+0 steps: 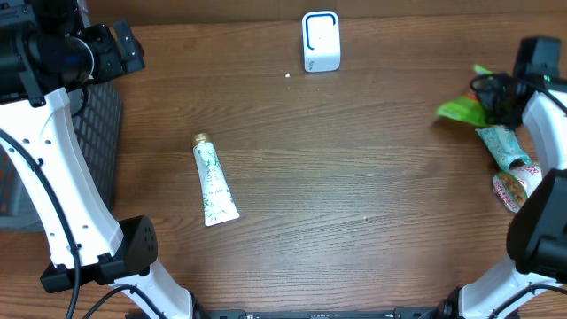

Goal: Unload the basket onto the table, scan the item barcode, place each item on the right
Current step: 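Carry the green bag right and drop it beside the wipes pack, then reach the right gripper left to the white-and-gold tube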

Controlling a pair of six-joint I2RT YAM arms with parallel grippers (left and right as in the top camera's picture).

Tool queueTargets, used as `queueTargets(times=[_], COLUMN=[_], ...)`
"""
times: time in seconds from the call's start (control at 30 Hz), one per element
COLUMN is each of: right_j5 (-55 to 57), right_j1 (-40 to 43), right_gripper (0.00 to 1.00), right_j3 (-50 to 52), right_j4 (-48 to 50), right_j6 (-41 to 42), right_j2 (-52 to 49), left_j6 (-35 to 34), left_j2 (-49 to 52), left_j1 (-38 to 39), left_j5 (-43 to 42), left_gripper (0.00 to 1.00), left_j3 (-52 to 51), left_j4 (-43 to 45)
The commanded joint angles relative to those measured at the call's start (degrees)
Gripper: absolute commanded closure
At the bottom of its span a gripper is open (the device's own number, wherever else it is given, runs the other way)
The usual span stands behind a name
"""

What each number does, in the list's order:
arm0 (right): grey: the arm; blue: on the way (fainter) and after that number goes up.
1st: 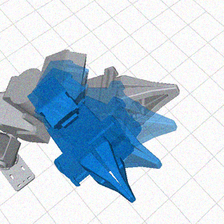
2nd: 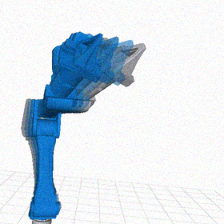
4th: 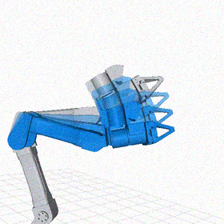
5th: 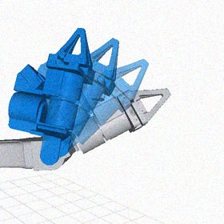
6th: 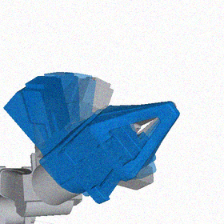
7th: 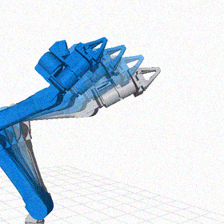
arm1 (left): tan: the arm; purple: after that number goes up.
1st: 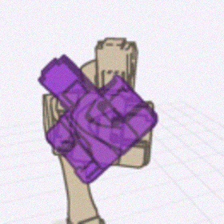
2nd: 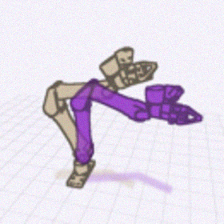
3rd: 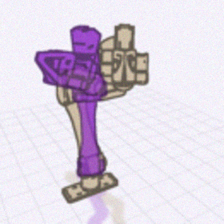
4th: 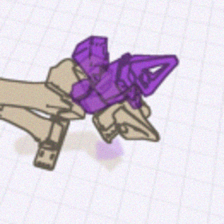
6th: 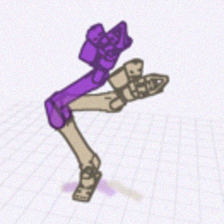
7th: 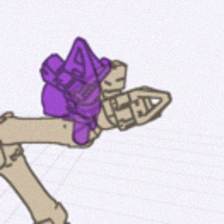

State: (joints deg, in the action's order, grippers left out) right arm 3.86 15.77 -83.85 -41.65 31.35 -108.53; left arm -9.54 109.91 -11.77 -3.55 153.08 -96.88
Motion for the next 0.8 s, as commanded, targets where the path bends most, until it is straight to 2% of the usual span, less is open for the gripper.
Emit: queueTargets(times=[0.0,0.03,0.1,0.13,0.17,0.2,0.43,0.63,0.77], right_j5=[1.6,1.6,0.5,-0.7,-2.6,-3.9,-9.0,-19.9,-28.4], right_j1=[1.5,1.7,1.7,1.7,1.7,1.7,1.6,1.6,0.7], right_gripper=[0.96,0.92,0.61,0.29,0.07,0.00,0.00,0.00,0.00], right_j3=[1.1,1.1,1.0,0.9,0.5,0.1,-8.4,-17.9,-19.6], right_j4=[1.4,1.0,0.4,0.1,-0.5,-1.3,-11.4,-20.9,-23.3], right_j6=[1.4,0.6,-3.6,-5.8,-8.7,-10.4,-12.0,-16.5,-16.9], right_j2=[1.1,1.1,1.1,1.1,1.1,1.2,1.2,1.2,1.2], left_j6=[-0.8,-0.8,-0.8,-0.8,-0.8,-0.8,-0.8,-0.8,-0.8], left_j2=[0.0,0.0,0.0,0.0,0.0,0.0,0.0,0.0,0.0], left_j1=[-0.1,-0.1,-0.1,-0.1,-0.1,-0.1,-0.1,-0.1,-0.1], left_j5=[0.6,0.6,0.6,0.6,0.6,0.6,0.6,0.6,0.6], left_gripper=[0.00,0.00,0.00,0.00,0.00,0.00,0.00,0.00,0.00], left_j3=[0.0,0.0,0.0,0.0,0.0,0.0,0.0,0.0,0.0], left_j4=[0.1,0.1,0.1,0.1,0.1,0.1,0.1,0.1,0.1])
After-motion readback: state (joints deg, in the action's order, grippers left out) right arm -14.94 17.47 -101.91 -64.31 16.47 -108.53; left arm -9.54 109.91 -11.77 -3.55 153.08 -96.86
